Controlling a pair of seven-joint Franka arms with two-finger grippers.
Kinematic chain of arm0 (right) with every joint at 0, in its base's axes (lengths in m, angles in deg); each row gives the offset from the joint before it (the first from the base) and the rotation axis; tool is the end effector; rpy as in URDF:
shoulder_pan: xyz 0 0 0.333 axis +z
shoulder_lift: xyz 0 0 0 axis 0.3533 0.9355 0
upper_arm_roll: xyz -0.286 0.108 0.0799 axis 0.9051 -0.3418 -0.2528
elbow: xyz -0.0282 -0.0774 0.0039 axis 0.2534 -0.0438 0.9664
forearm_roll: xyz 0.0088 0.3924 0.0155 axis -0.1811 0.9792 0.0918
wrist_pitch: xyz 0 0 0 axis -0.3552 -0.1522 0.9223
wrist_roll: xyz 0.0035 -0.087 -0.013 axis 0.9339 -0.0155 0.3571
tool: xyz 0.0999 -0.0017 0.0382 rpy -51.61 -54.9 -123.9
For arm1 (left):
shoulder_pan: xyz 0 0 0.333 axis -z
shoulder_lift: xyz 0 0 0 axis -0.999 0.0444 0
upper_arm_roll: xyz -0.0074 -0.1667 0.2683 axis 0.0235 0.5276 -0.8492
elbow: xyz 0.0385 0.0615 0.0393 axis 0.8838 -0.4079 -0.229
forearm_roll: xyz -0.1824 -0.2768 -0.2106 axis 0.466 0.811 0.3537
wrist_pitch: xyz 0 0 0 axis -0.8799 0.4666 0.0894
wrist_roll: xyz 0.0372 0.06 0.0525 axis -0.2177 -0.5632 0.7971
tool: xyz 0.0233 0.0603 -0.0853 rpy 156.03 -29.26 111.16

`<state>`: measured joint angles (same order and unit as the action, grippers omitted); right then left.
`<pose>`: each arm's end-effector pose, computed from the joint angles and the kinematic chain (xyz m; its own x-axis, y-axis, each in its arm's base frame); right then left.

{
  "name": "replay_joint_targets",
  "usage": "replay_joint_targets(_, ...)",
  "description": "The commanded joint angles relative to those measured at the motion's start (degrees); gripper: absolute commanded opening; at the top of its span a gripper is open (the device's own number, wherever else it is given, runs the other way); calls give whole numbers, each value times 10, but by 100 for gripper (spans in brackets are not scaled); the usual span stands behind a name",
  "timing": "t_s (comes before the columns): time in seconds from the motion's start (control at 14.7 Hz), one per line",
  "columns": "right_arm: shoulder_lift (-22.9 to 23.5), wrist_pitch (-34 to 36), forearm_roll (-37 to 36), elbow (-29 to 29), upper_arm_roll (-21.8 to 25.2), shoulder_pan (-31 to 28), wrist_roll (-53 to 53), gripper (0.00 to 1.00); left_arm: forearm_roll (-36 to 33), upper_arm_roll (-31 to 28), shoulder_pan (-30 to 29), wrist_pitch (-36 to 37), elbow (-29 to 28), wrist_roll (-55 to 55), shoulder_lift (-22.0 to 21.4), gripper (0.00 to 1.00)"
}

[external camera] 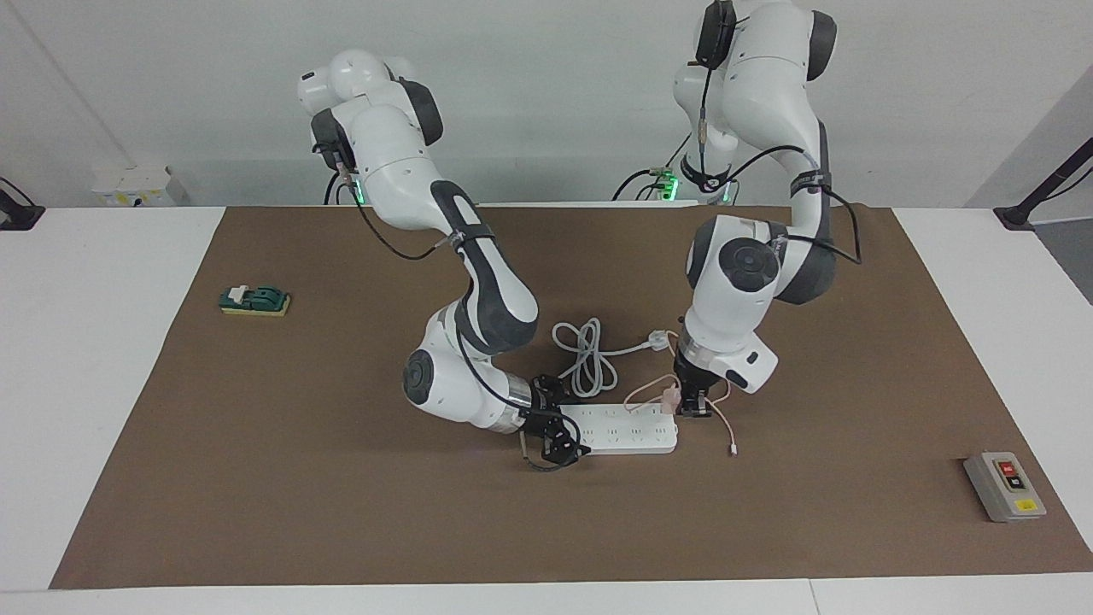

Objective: Unplug charger and place it aside
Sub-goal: 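Pull the pink charger out of the strip with the left gripper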

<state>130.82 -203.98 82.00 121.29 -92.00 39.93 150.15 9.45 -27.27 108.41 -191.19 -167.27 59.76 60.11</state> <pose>0.7162 0.3278 0.2506 0.1051 -0.7207 -0.6852 -0.9927 -0.1171 -0.0291 0.6610 -0.2365 0.3942 0.0884 0.9960 -0.0155 0.9941 -0.0873 0.0640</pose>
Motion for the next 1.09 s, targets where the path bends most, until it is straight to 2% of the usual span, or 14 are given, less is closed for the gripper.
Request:
replay_joint_targets(0.0, 10, -16, -7, 3, -8, 1, -11, 27, -2, 6, -42, 69, -6, -71, -55, 0)
replay_joint_targets(0.07, 9, -15, -8, 3, -8, 1, -11, 30, 6, 6, -60, 94, -6, -111, -71, 0)
replay_joint_targets(0.14, 9, -12, -7, 3, -8, 1, -11, 44, 13, 4, -80, 118, -6, -159, -90, 0)
replay_joint_targets(0.27, 6, -10, -8, 2, -8, 0, -1, 100, 21, 5, -131, 167, -6, -254, -114, 0)
replay_joint_targets(0.54, -32, 23, -10, 4, -2, -15, 3, 100, 21, 2, -222, 210, -12, -463, -136, 0)
replay_joint_targets(0.68, -64, 55, -12, 11, 7, -32, 16, 100, 21, 2, -254, 195, -34, -530, -145, 0)
replay_joint_targets(0.82, -105, 76, -26, 32, 23, -39, 14, 100, 21, 2, -261, 168, -62, -570, -156, 0)
replay_joint_targets(0.88, -140, 93, -64, 44, 34, -38, 9, 100, 21, 2, -261, 150, -77, -570, -161, 16)
replay_joint_targets(0.95, -163, 112, -96, 49, 36, -39, 4, 100, 21, 2, -261, 141, -85, -571, -165, 60)
replay_joint_targets(1.02, -186, 137, -129, 49, 36, -48, -3, 100, 21, 2, -261, 139, -86, -575, -165, 100)
